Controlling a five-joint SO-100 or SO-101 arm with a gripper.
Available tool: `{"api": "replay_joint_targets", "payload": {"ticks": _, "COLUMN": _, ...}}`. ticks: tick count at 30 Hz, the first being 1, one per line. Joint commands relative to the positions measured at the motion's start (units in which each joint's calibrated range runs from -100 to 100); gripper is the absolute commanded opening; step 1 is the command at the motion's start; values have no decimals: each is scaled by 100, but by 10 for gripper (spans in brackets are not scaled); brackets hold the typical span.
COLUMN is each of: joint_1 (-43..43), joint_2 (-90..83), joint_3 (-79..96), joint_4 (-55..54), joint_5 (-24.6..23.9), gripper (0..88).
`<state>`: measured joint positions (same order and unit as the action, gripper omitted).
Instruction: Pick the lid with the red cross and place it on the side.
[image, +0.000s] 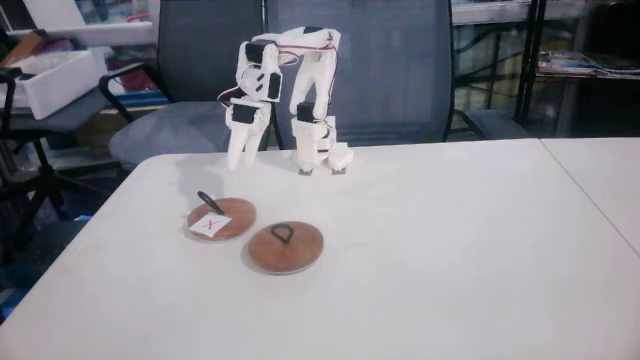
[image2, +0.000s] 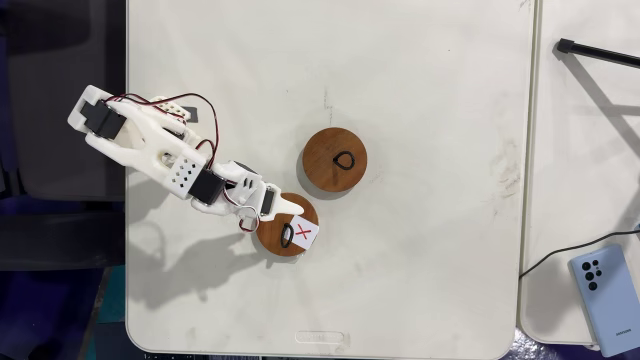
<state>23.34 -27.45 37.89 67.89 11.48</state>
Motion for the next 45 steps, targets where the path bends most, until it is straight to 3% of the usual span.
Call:
{"api": "replay_joint_targets", "payload": {"ticks": 1, "joint_1": 45, "joint_2": 5, "joint_3": -199, "joint_4": -13, "joint_5": -37, "gripper": 297}}
{"api": "replay_joint_targets", "payload": {"ticks": 10, "joint_1": 727, "joint_2": 22, "joint_3": -289, "joint_4": -64, "joint_5": -37, "gripper": 297}}
{"api": "replay_joint_targets", "payload": {"ticks": 27, "joint_1": 757, "joint_2": 73, "joint_3": -144, "joint_4": -4, "joint_5": -42, "gripper": 296}}
{"api": "replay_joint_targets", "payload": {"ticks": 32, "joint_1": 765, "joint_2": 994, "joint_3": -253, "joint_4": 22, "joint_5": -125, "gripper": 296}}
{"api": "replay_joint_targets", "payload": {"ticks": 45, "joint_1": 750, "joint_2": 1496, "joint_3": -1704, "joint_4": 637, "joint_5": -257, "gripper": 296}}
